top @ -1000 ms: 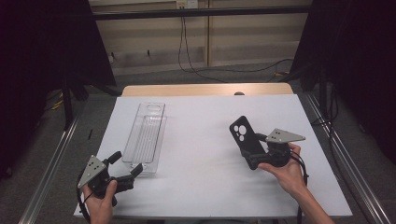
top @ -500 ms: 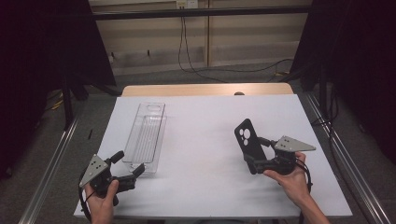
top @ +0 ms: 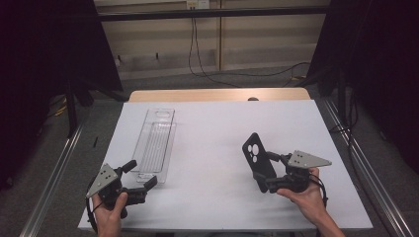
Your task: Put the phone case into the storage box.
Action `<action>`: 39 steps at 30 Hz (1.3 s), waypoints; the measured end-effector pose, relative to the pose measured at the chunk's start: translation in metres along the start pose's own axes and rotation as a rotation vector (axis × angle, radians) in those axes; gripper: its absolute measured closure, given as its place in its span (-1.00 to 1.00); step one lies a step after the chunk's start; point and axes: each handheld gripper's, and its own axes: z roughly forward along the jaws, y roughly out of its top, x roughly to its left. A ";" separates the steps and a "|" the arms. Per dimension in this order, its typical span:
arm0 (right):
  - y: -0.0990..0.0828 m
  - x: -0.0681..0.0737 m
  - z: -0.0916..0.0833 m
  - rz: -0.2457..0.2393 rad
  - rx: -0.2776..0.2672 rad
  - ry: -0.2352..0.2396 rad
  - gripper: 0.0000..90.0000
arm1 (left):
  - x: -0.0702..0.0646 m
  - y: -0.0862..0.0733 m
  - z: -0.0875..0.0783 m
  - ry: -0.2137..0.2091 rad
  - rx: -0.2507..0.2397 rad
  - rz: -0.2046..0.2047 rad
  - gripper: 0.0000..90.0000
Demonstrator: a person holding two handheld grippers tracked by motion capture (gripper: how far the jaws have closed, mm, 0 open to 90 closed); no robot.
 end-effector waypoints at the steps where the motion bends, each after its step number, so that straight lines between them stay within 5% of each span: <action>1: 0.000 0.000 0.000 0.000 0.000 0.000 -0.68 | -0.002 0.001 0.001 -0.009 0.001 0.002 -0.93; 25: 0.000 0.023 0.027 -0.055 0.032 0.120 -0.68 | -0.032 0.016 0.039 -0.204 0.078 0.078 -0.92; 31: -0.001 0.025 0.030 -0.061 0.036 0.131 -0.68 | -0.039 0.021 0.047 -0.248 0.085 0.129 -0.91; 39: -0.001 0.026 0.032 -0.061 0.040 0.145 -0.68 | -0.046 0.025 0.060 -0.295 0.072 0.130 -0.89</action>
